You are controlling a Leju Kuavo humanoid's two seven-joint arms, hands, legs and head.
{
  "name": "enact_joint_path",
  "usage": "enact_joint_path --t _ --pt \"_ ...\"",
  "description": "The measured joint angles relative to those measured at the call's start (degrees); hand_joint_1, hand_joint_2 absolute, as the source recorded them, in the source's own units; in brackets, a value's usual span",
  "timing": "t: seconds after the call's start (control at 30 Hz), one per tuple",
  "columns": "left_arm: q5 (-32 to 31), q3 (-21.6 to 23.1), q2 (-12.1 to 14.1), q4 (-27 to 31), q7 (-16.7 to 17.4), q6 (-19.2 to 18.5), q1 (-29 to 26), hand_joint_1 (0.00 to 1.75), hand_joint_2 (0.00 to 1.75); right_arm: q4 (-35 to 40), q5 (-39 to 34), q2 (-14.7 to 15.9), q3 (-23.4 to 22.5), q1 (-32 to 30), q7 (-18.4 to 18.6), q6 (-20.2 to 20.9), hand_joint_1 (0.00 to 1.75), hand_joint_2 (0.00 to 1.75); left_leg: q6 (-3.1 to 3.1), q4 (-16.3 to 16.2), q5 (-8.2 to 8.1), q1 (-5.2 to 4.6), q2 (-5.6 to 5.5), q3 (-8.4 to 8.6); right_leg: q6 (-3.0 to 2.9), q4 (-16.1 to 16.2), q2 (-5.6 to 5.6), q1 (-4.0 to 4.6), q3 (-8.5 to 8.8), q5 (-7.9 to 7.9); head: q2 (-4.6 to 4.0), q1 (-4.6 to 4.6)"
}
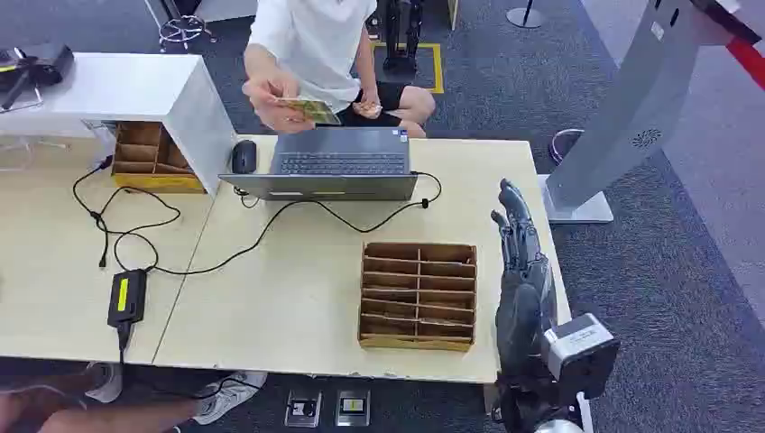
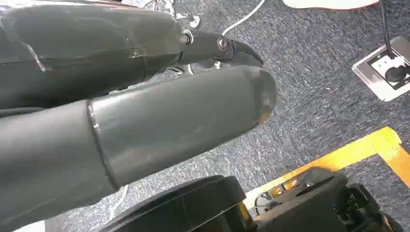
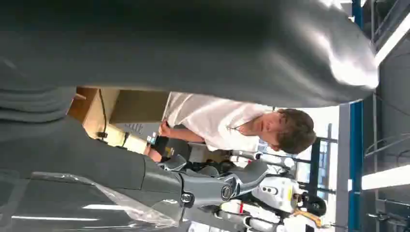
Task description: Pass the card to the sensor for recognition and then transmit it.
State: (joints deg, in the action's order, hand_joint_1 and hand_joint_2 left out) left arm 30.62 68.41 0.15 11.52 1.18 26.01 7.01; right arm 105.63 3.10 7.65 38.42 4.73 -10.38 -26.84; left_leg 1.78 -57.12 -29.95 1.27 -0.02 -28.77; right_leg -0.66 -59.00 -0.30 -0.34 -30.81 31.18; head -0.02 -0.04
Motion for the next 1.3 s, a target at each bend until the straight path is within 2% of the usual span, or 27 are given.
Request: enact_joint_path --t 0.1,0.13,0.5,0.77,1.0,1.3 --pt "-0.04 0.0 0.0 0.0 0.0 0.0 0.0 0.0 0.0 0.0 1.12 0.0 0.07 0.01 0.55 -0.44 0.0 0.0 -0.01 0.0 0.01 0.0 0.0 0.0 0.02 0.0 0.0 0.0 0.0 -0.02 0.0 0.0" --pt "-0.35 0.0 0.0 0.0 0.0 0.02 0.03 0.0 0.0 -0.2 8.62 0.0 0.2 0.33 2.76 -2.63 0.0 0.0 -0.04 0.0 0.03 0.0 0.0 0.0 0.01 0.0 0.0 0.0 0.0 -0.03 0.0 0.0" --pt "-2.25 0.07 -0.02 -0.04 0.68 -0.79 1.21 0.0 0.0 -3.63 38.89 -1.12 1.55 4.11 11.69 -1.97 0.0 0.0 -0.01 0.0 0.15 0.0 -0.01 -0.01 0.02 0.0 0.0 0.0 0.0 -0.13 0.02 0.0" --pt "-3.19 0.09 -0.09 -0.09 1.86 -1.6 2.06 0.0 0.0 -7.98 52.31 -2.19 1.66 7.95 16.31 -0.31 0.0 0.0 0.05 0.0 0.23 0.0 0.0 -0.02 -0.01 0.0 0.0 0.0 -0.01 -0.26 0.0 0.0" --pt "-3.17 0.09 -0.13 -0.09 2.12 -1.68 2.41 0.0 0.0 -12.33 54.47 -3.61 1.88 11.07 17.66 0.68 0.0 0.0 0.04 0.0 0.28 0.0 -0.01 -0.04 -0.01 -0.01 -0.01 -0.01 -0.01 -0.31 0.02 0.0" --pt "-3.41 0.09 -0.33 -0.09 2.49 -1.36 2.42 0.0 0.0 -20.95 51.58 -5.86 1.99 16.3 17.42 -2.51 0.0 0.0 0.0 -0.01 0.37 0.0 -0.03 -0.06 0.03 0.0 -0.03 -0.01 -0.02 -0.37 0.0 0.02"
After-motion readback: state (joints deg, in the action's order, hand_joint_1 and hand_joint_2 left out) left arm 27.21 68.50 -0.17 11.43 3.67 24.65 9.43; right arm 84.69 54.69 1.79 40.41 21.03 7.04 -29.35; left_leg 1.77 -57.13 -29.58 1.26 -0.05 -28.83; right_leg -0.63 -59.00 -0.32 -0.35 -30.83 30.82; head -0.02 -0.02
